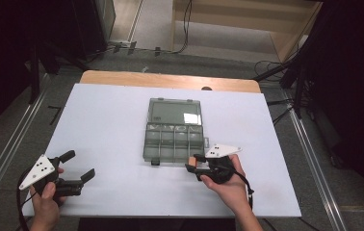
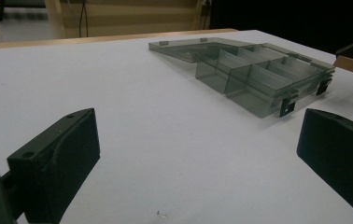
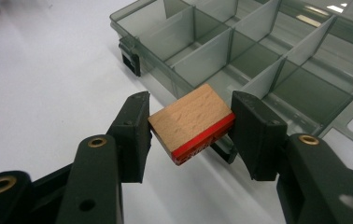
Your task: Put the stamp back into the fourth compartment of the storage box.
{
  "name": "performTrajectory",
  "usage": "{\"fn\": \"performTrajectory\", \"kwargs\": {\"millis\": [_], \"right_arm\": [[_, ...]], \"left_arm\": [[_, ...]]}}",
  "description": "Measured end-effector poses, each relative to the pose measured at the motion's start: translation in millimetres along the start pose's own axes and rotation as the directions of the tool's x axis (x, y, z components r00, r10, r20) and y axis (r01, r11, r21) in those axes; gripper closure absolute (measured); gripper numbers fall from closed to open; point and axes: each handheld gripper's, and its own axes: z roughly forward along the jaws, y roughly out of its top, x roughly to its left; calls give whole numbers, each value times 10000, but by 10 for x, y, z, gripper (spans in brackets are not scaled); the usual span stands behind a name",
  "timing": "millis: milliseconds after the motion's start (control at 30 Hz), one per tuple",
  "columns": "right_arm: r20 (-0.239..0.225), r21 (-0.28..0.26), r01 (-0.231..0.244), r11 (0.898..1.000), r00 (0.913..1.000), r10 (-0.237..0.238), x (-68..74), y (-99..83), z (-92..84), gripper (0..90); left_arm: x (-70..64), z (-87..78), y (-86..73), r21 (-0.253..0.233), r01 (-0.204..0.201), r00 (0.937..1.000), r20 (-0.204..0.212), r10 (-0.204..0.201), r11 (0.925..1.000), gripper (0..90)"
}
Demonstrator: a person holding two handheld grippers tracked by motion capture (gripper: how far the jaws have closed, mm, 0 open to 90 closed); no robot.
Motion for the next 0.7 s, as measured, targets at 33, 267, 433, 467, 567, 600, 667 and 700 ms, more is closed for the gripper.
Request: {"fn": "performTrajectory", "kwargs": {"millis": [33,267,433,467,567,600,667,700], "right_arm": [[27,-18,9,10000,10000,-9,-7,9,-5,480],[59,-132,-34,9999,10000,35,-55,74,-32,481],[124,-161,-143,9998,9998,145,-89,106,-21,480],[132,-176,-158,9997,9998,161,-95,113,-21,480],[176,-229,-165,9996,9997,169,-113,134,-18,481],[159,-248,-191,9995,9997,195,-120,139,-17,480],[174,-279,-231,9993,9996,236,-136,148,-13,480],[170,-287,-256,9993,9995,261,-141,152,-8,481]], "left_arm": [[0,0,0,-9,8,10000,4,-8,10000,0],[-4,-3,-2,-12,-9,10000,3,9,10000,0],[-5,-9,-3,-13,-33,10000,-19,33,10000,0],[-5,-10,-3,-12,-37,10000,-36,37,10000,0],[-6,-11,-5,-28,-49,10000,-41,48,10000,0],[-7,-11,-6,-32,-57,10000,-32,57,10000,0],[-9,-11,-5,-41,-70,10000,-20,70,10000,0],[-9,-11,-6,-41,-64,10000,-14,64,10000,0]]}}
